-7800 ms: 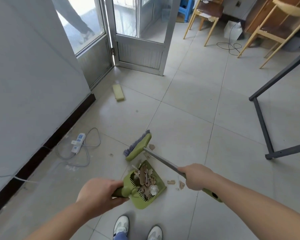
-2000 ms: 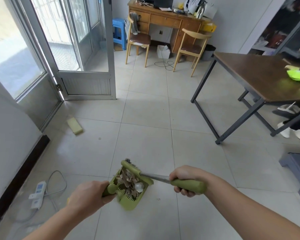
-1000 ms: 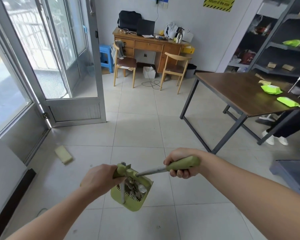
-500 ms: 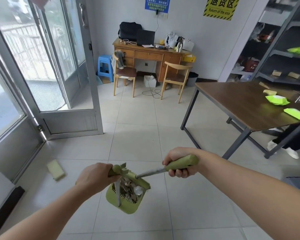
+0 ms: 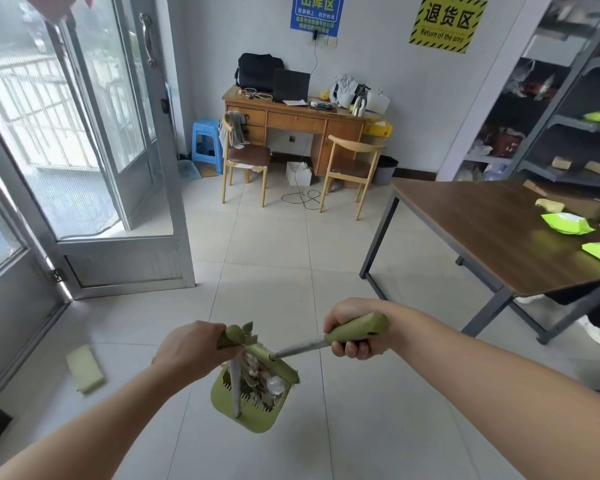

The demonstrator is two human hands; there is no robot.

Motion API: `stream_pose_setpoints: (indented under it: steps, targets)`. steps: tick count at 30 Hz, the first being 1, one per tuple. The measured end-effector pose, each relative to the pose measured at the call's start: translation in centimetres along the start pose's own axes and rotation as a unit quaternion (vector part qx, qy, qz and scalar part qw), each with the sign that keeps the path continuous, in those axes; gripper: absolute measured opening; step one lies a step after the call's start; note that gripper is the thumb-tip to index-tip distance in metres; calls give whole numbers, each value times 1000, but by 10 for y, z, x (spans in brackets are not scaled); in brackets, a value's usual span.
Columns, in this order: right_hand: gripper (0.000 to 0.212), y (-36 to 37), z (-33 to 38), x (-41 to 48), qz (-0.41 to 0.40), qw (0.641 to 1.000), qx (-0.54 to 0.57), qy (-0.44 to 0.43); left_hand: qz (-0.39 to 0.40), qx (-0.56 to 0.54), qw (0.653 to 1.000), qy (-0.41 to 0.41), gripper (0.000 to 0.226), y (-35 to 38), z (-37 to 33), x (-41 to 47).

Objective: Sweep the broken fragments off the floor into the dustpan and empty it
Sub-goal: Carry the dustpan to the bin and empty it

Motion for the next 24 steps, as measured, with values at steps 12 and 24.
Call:
stream_pose_setpoints:
  steps: [12,24]
  targets:
    - [20,-84,72,35,-5,1000,10,19,10,-30,999,37,36,-22,-5,142]
    - [21,-157,128,62,-28,996,66,45,17,-11,996,86,37,-51,-20,258]
Point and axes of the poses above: each hand's wrist, its own x-axis towards the middle knuckle, its own y-axis out of the palm, z = x × y, the point moved 9 cm from there along x, towards the middle knuckle, and after that the axes turned 1 degree about z, right-handed, at the moved point
